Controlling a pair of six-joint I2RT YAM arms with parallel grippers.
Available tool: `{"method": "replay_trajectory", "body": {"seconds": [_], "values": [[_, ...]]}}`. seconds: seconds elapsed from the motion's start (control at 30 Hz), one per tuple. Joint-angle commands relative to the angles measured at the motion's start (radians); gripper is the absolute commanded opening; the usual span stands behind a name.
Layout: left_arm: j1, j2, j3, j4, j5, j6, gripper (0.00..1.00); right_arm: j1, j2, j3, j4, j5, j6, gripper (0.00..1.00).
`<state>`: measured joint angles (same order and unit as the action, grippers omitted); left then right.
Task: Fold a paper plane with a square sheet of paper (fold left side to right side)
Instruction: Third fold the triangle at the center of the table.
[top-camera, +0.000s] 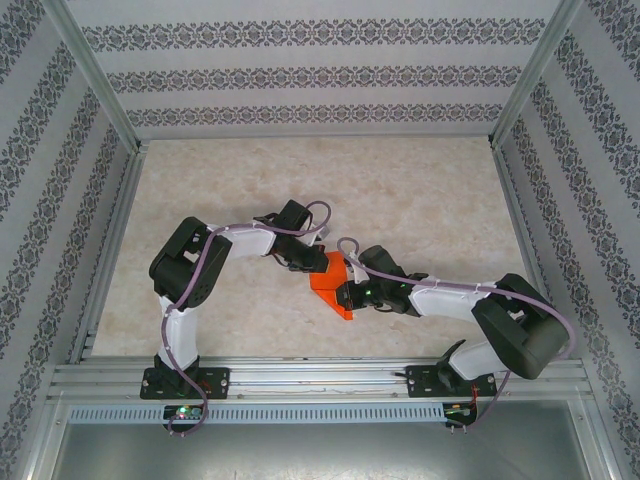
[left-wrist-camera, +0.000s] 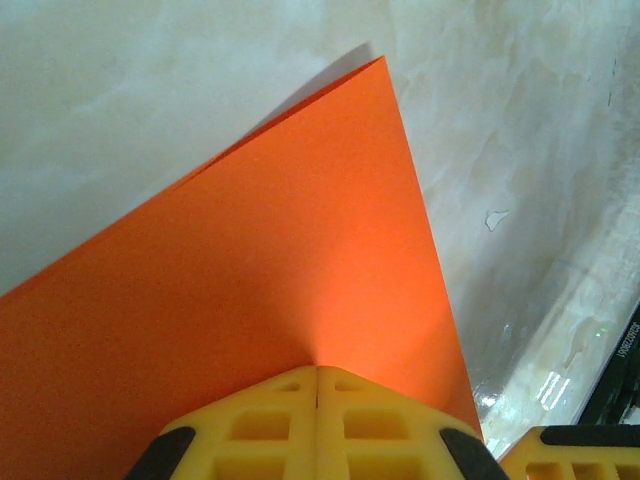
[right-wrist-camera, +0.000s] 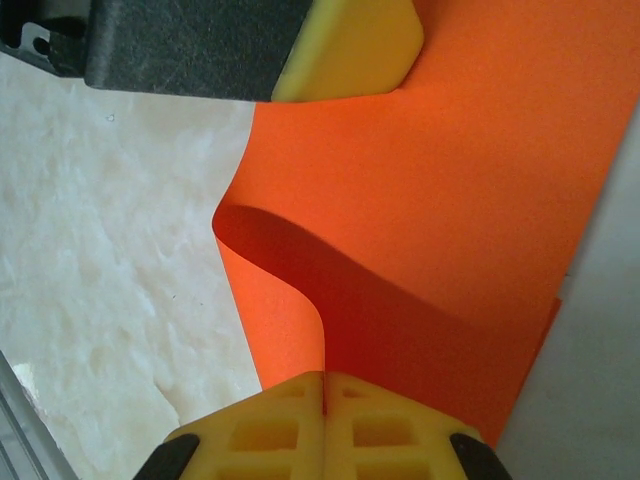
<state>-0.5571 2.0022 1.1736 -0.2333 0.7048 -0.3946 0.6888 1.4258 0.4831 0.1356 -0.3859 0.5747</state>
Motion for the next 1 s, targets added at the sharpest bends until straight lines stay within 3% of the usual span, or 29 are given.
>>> {"method": "replay_trajectory", "body": {"seconds": [0.0,0.97], "values": [[-0.021,0.044,0.010,-0.075,-0.021,0.042,0.06,-0.013,0.013,-0.001,0.003,0.028,0.000,0.00],[-0.026,0.047,0.016,-0.082,-0.027,0.042,0.05,-0.047,0.033,0.035,-0.041,0.092,-0.057,0.00]]}}
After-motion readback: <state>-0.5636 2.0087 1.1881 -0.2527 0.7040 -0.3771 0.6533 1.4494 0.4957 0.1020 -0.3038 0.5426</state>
